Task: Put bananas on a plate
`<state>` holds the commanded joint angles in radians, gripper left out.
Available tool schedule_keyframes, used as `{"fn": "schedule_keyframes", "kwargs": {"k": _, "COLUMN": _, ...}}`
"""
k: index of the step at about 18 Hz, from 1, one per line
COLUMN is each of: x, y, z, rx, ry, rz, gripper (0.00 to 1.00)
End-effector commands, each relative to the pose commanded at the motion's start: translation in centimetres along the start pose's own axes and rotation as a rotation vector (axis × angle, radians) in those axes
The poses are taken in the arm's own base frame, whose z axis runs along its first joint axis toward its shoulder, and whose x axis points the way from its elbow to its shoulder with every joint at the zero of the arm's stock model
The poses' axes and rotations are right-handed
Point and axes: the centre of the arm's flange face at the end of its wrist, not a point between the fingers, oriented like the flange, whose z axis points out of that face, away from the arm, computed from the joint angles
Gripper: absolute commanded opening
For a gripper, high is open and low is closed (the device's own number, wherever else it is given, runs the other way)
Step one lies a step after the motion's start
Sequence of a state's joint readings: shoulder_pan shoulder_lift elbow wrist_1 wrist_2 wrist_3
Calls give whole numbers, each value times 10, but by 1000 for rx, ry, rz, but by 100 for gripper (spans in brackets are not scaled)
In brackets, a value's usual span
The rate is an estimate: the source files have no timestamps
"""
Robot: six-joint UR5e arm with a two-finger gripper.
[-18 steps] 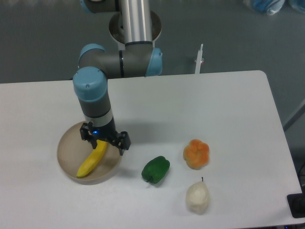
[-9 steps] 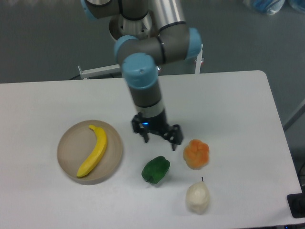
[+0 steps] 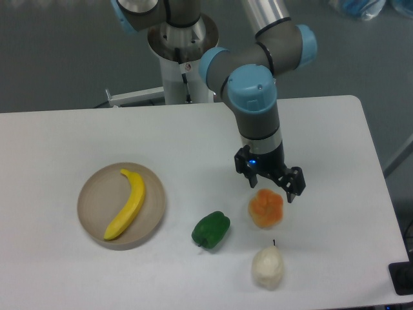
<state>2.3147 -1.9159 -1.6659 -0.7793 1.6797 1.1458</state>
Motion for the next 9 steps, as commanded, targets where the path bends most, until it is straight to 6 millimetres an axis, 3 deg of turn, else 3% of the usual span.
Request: {"fn": "schedule_keyframes", "kwargs": {"k": 9, "x": -8, "y": 8, "z": 3, "rx": -3, "ry": -4, "rz": -16, "gripper": 100}}
